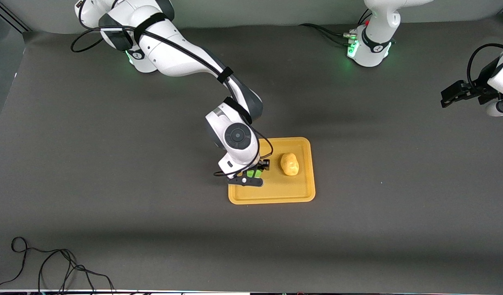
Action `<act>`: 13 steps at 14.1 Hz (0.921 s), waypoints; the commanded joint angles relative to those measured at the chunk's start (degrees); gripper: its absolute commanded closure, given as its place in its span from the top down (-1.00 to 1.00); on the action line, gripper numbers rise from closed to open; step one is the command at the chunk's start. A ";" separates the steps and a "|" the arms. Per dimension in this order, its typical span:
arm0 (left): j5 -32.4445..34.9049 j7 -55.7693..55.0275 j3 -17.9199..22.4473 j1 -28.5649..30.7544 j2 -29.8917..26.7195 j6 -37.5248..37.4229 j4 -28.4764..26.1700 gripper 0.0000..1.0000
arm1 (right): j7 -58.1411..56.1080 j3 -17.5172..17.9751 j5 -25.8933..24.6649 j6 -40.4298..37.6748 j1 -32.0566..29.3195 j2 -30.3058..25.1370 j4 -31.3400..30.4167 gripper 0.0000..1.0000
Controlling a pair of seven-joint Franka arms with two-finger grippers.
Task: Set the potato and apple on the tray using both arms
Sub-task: 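Lower the apple beside the potato and open the right gripper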
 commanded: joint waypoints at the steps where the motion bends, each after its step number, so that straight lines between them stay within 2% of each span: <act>1: -0.48 0.71 0.11 -0.27 -0.66 -0.45 -0.53 1.00 | 2.73 -0.86 -0.95 -0.01 0.83 -0.62 -1.15 -0.66; 13: -0.48 0.09 -0.07 -0.44 -0.75 -0.36 -0.62 1.00 | 2.91 -0.69 -0.69 4.47 2.15 0.34 -1.68 -0.66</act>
